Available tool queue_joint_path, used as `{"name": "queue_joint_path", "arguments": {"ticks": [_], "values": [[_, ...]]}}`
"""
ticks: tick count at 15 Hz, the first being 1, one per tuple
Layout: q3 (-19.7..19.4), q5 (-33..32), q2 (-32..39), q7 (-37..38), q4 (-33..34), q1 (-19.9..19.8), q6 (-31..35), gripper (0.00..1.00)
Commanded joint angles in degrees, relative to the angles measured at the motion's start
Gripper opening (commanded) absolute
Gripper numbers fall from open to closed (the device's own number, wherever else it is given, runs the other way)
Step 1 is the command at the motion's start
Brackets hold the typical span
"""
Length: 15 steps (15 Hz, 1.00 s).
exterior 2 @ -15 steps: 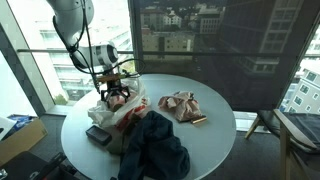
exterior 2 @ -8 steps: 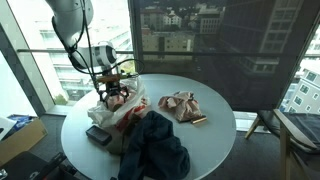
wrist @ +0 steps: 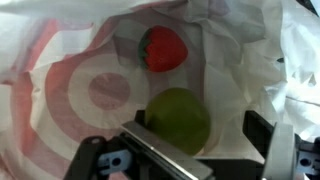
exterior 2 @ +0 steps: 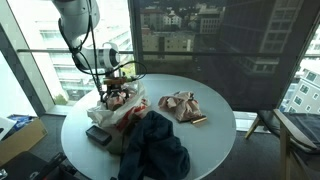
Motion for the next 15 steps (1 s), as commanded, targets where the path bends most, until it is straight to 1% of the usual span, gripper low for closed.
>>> {"name": "queue_joint_path", "arguments": {"ticks": [1,6,7,8,9,10,11,12,15], "values": [[2.1,2.3,1.6,-4.4,0.8,-2.1,1.7,1.00],[1.1,1.3,3.0,-5.6,0.9,-2.5,3.2,1.00],[1.0,1.3,3.2,-5.5,1.0,-2.6,3.5,0.75],[0.9,1.3,3.1,-5.2,0.9,-2.5,3.3,0.74],[0.8,1.1,2.9,-4.9,0.6,-2.5,3.5,0.68],[1.1,2.0,2.6,-4.3,0.5,-2.6,2.2,0.58],[1.1,2.2,2.1,-3.7,-0.1,-2.5,1.7,0.51],[1.1,2.5,1.5,-3.0,-0.6,-2.4,1.0,0.47],[0.1,2.5,-0.4,0.8,-2.0,-1.6,-0.3,0.47]]}}
